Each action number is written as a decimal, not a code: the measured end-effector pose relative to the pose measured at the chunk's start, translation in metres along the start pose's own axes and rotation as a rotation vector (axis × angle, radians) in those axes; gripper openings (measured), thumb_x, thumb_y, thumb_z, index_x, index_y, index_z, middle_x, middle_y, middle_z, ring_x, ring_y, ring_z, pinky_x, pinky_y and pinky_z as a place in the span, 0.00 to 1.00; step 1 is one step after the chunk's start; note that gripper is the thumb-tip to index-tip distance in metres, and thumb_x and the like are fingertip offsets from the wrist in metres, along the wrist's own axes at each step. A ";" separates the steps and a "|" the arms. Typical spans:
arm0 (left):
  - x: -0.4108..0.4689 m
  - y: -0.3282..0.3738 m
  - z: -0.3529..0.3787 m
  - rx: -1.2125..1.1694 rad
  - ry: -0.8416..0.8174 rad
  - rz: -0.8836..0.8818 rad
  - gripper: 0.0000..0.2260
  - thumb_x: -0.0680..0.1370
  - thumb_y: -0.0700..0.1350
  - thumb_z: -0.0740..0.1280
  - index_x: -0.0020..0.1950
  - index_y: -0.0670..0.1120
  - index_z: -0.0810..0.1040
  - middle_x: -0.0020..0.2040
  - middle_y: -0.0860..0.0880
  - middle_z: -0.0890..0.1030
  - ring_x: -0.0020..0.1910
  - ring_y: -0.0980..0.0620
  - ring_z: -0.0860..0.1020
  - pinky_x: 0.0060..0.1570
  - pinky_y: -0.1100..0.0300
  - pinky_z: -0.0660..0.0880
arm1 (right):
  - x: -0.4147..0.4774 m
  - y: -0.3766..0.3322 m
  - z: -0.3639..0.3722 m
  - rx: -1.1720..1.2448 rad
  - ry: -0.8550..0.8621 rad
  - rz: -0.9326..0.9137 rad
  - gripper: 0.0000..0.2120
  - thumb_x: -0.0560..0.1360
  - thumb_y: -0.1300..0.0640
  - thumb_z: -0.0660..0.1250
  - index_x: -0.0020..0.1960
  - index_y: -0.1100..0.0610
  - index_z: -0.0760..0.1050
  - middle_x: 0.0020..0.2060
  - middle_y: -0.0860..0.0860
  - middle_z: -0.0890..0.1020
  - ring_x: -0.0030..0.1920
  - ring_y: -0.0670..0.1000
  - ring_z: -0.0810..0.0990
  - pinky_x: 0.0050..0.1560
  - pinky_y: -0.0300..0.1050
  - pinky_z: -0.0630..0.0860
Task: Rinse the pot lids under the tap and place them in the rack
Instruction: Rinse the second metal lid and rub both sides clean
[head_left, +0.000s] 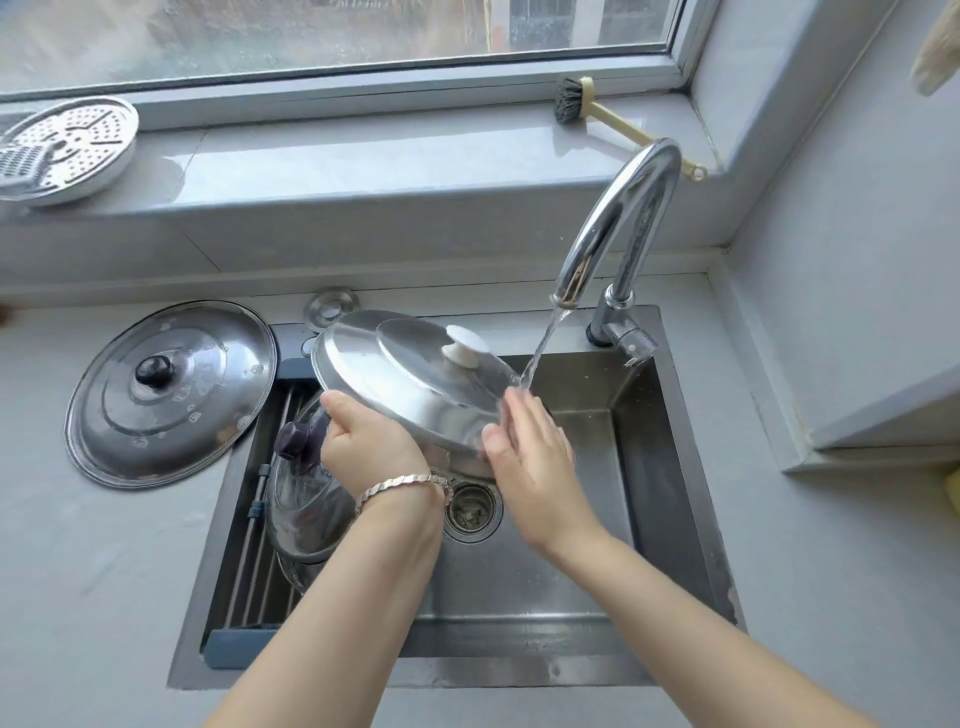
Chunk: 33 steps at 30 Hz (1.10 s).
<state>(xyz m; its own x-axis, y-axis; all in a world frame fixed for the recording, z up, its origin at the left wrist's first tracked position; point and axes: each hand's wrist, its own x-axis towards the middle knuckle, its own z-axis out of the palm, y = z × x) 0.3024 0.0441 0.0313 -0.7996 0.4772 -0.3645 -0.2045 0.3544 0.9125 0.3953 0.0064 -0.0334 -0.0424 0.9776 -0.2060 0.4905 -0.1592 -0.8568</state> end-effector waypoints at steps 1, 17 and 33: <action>-0.002 0.001 -0.003 0.017 -0.026 -0.003 0.20 0.80 0.52 0.53 0.31 0.47 0.69 0.30 0.54 0.71 0.29 0.57 0.69 0.29 0.68 0.67 | 0.011 0.008 -0.005 0.072 0.026 0.064 0.26 0.69 0.37 0.44 0.57 0.49 0.67 0.67 0.51 0.69 0.70 0.49 0.62 0.72 0.51 0.55; -0.003 -0.021 -0.017 0.332 -0.594 0.147 0.18 0.80 0.49 0.57 0.31 0.43 0.65 0.31 0.43 0.66 0.33 0.49 0.64 0.34 0.58 0.63 | 0.081 -0.022 -0.038 0.113 -0.258 0.034 0.16 0.82 0.59 0.49 0.63 0.59 0.72 0.58 0.55 0.75 0.61 0.50 0.71 0.62 0.35 0.61; 0.024 -0.009 -0.023 0.360 -0.412 0.019 0.17 0.78 0.52 0.56 0.32 0.48 0.62 0.29 0.48 0.62 0.29 0.50 0.63 0.30 0.59 0.60 | 0.047 0.007 -0.048 0.355 -0.115 0.201 0.14 0.77 0.47 0.63 0.43 0.57 0.66 0.22 0.51 0.70 0.16 0.44 0.65 0.18 0.34 0.61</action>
<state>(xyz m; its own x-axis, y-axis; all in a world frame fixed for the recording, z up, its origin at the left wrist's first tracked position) 0.2723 0.0331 0.0184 -0.4993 0.7360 -0.4571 0.0722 0.5611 0.8246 0.4388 0.0575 -0.0265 -0.0827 0.9037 -0.4200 0.1696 -0.4025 -0.8996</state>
